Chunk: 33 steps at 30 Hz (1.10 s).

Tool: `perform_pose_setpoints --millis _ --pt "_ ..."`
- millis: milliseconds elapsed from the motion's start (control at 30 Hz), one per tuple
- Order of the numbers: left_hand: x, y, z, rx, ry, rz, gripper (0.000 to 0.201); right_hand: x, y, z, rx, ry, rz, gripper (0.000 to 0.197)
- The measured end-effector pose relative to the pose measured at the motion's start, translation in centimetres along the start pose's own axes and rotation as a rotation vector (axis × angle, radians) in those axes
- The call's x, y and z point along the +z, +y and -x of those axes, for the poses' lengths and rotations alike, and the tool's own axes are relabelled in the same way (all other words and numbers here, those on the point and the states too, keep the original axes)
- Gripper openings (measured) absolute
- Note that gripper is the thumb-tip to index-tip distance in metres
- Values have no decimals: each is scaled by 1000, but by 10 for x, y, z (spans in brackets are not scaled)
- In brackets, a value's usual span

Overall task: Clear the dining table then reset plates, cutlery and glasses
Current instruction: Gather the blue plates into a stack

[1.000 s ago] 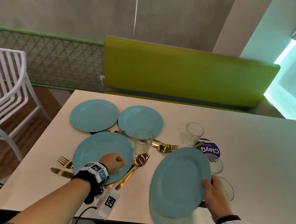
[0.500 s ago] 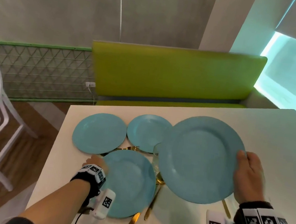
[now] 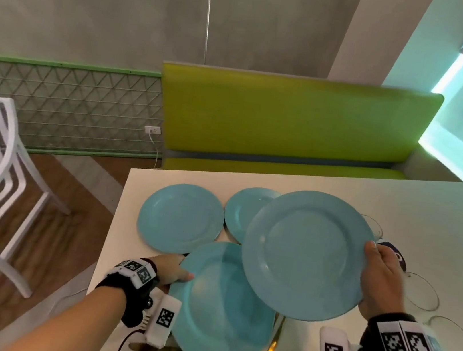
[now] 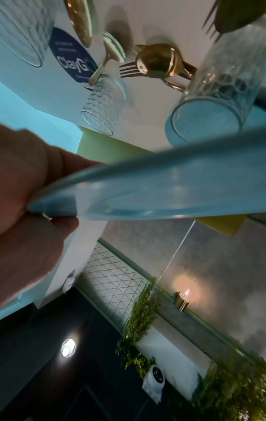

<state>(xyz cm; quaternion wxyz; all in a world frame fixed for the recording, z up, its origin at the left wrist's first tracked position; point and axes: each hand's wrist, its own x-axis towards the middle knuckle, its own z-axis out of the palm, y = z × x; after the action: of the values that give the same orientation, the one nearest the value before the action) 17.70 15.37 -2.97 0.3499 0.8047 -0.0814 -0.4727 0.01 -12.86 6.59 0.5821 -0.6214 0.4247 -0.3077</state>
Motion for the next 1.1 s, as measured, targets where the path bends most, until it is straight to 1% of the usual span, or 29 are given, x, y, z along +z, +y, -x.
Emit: perform_pose_setpoints --millis 33,67,133,200,300,367,500,633,667,733,867,1000,1100 --pt "-4 3 5 28 -20 45 25 4 1 -1 8 -5 -3 27" --pt "-9 7 10 56 -35 70 24 7 1 -1 21 -9 -5 27" --pt "-20 13 16 114 -36 81 28 14 0 -1 53 -18 -18 27" --pt "-33 18 21 162 -22 120 26 20 -2 -1 78 -35 -39 27" --pt "-52 24 27 225 6 271 15 27 -6 0 101 -43 -59 27" --pt "-60 29 30 254 24 390 12 33 -8 2 121 -44 -87 27" --pt "-62 34 26 291 42 599 15 44 -12 11 144 -53 -124 27" --pt "-53 41 25 320 -7 721 17 55 -17 23 120 -15 -93 23" --pt "-50 43 25 327 -18 745 16 58 -18 25 100 -9 -76 20" --pt "-43 49 28 349 -33 766 15 63 -20 28 82 -45 -65 17" --pt "-34 61 30 366 -37 810 16 73 -23 30 124 -140 -93 14" --pt "-34 61 29 346 -38 846 20 78 -27 26 169 -221 -110 16" --pt "-36 61 25 309 -17 802 26 83 -26 22 183 -224 -89 17"
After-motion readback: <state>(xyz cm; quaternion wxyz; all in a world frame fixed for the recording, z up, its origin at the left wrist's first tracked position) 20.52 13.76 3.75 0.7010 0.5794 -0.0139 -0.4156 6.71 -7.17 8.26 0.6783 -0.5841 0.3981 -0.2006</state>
